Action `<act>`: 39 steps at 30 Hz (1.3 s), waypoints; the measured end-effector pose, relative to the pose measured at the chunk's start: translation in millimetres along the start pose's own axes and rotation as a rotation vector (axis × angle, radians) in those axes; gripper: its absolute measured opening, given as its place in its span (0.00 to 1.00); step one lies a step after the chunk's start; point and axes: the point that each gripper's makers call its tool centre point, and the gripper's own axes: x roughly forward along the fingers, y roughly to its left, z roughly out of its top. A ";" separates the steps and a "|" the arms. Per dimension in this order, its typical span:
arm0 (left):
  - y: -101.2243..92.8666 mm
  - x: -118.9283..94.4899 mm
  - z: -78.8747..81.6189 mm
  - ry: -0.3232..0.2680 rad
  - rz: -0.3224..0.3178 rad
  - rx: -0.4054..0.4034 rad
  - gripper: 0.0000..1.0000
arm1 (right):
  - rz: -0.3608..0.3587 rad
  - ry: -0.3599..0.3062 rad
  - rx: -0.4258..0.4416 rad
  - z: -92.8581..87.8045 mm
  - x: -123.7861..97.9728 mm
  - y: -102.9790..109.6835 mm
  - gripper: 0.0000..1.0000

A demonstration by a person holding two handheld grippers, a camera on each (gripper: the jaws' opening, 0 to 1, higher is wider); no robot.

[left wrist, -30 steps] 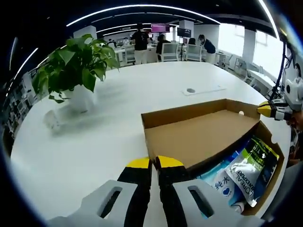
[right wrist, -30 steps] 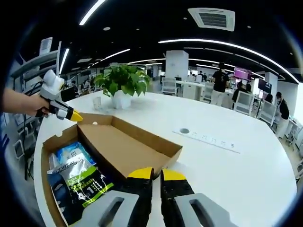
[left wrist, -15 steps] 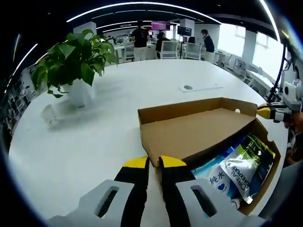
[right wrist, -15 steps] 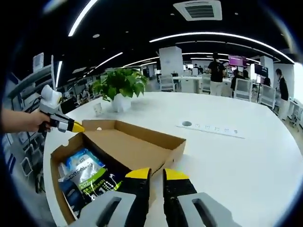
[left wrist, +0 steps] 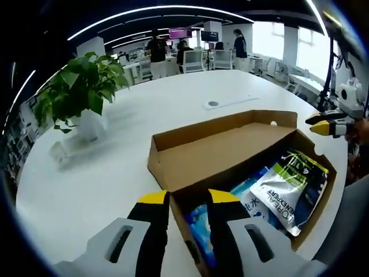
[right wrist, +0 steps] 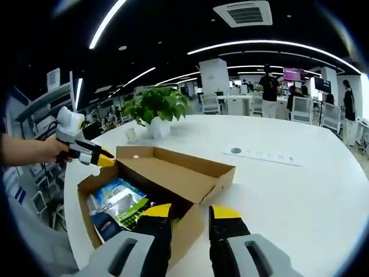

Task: Operate the shoe box by opening the lid, removing the specified soft item, and placing it in the target area until the item is outside and the box remains undamaged.

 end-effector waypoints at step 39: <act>-133.6 -5.8 -52.9 0.149 -0.421 -0.224 0.30 | 0.120 0.007 -0.079 -27.2 -36.1 68.5 0.41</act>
